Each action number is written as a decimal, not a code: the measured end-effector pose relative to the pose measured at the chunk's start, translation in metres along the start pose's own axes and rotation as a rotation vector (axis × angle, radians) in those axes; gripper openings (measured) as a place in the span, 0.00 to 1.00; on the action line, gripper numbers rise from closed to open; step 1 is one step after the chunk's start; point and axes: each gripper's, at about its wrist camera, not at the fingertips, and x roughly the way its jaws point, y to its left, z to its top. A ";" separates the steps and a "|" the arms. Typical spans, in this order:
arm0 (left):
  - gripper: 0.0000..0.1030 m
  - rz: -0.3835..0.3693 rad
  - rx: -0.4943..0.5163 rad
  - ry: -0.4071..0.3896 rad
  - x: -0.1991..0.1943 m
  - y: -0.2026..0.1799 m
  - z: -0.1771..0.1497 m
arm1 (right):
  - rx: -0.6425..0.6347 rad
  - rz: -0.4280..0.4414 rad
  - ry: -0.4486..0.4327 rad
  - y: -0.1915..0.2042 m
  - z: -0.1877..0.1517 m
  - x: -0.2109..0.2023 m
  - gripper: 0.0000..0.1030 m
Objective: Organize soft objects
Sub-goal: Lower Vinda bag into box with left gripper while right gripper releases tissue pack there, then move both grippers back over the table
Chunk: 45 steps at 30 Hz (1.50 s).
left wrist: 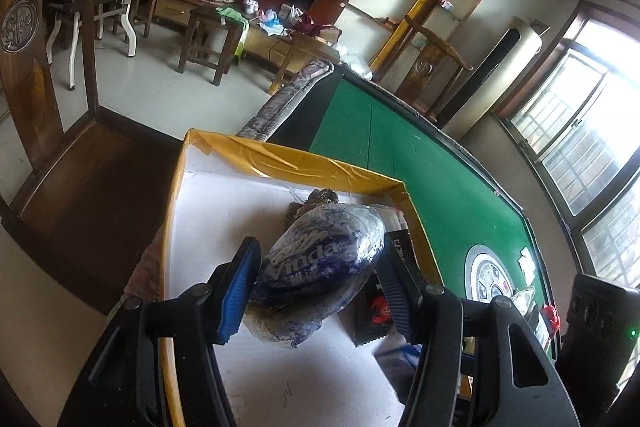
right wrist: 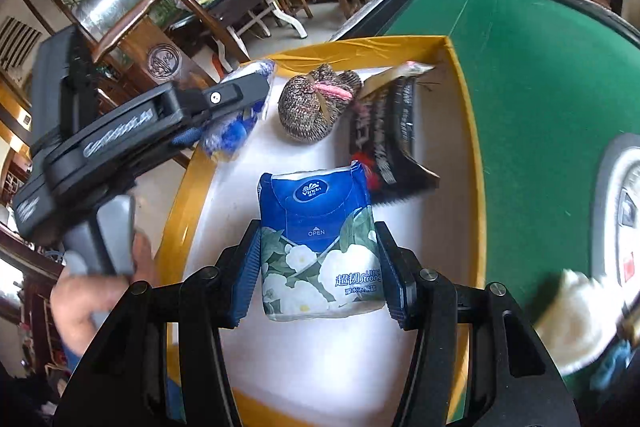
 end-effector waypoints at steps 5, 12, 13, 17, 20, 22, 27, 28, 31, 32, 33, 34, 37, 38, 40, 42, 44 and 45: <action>0.57 0.027 -0.025 0.030 0.005 0.011 0.000 | 0.015 -0.012 0.023 0.000 0.009 0.021 0.52; 0.57 0.059 -0.009 0.041 0.006 0.008 -0.001 | 0.023 -0.005 0.022 0.002 0.015 0.030 0.53; 0.58 0.063 -0.009 0.040 0.006 0.009 -0.002 | 0.017 -0.011 0.019 0.004 0.014 0.030 0.53; 0.58 0.083 0.001 0.041 0.006 0.007 -0.003 | -0.023 -0.052 0.013 0.010 0.014 0.029 0.53; 0.58 0.086 0.002 0.043 0.006 0.008 -0.003 | -0.038 -0.066 0.007 0.010 0.015 0.030 0.53; 0.58 0.088 0.005 0.048 0.005 0.007 -0.003 | -0.029 -0.070 0.002 0.008 0.016 0.031 0.53; 0.58 0.082 0.012 0.046 0.003 0.006 -0.003 | -0.024 -0.067 0.011 0.007 0.018 0.034 0.53; 0.58 0.082 0.010 0.045 0.003 0.007 -0.003 | -0.026 -0.063 0.015 0.008 0.018 0.035 0.53; 0.58 0.082 0.006 0.044 0.003 0.008 -0.003 | -0.023 -0.057 0.022 0.009 0.017 0.036 0.54; 0.58 0.080 0.003 0.044 0.003 0.008 -0.003 | -0.024 -0.052 0.022 0.009 0.016 0.035 0.54; 0.58 0.073 -0.004 0.041 0.002 0.009 -0.002 | -0.025 -0.049 0.021 0.009 0.017 0.035 0.54; 0.58 0.069 -0.007 0.039 0.002 0.008 -0.002 | -0.023 -0.055 0.018 0.009 0.017 0.034 0.54; 0.58 0.040 -0.018 0.024 -0.002 0.008 -0.001 | -0.023 -0.061 0.011 0.010 0.017 0.030 0.54; 0.59 0.025 -0.018 0.020 -0.004 0.007 0.000 | -0.023 -0.062 0.010 0.010 0.017 0.029 0.54; 0.62 0.011 -0.021 0.011 -0.005 0.006 0.000 | -0.031 -0.068 0.001 0.010 0.017 0.025 0.54; 0.62 -0.001 -0.013 0.004 -0.006 0.004 0.001 | -0.040 -0.069 -0.010 0.012 0.017 0.022 0.54; 0.63 -0.011 -0.008 -0.005 -0.007 0.001 0.001 | -0.049 -0.059 -0.022 0.014 0.016 0.018 0.55; 0.64 -0.020 -0.001 -0.008 -0.008 0.000 0.001 | -0.051 -0.057 -0.027 0.014 0.016 0.017 0.55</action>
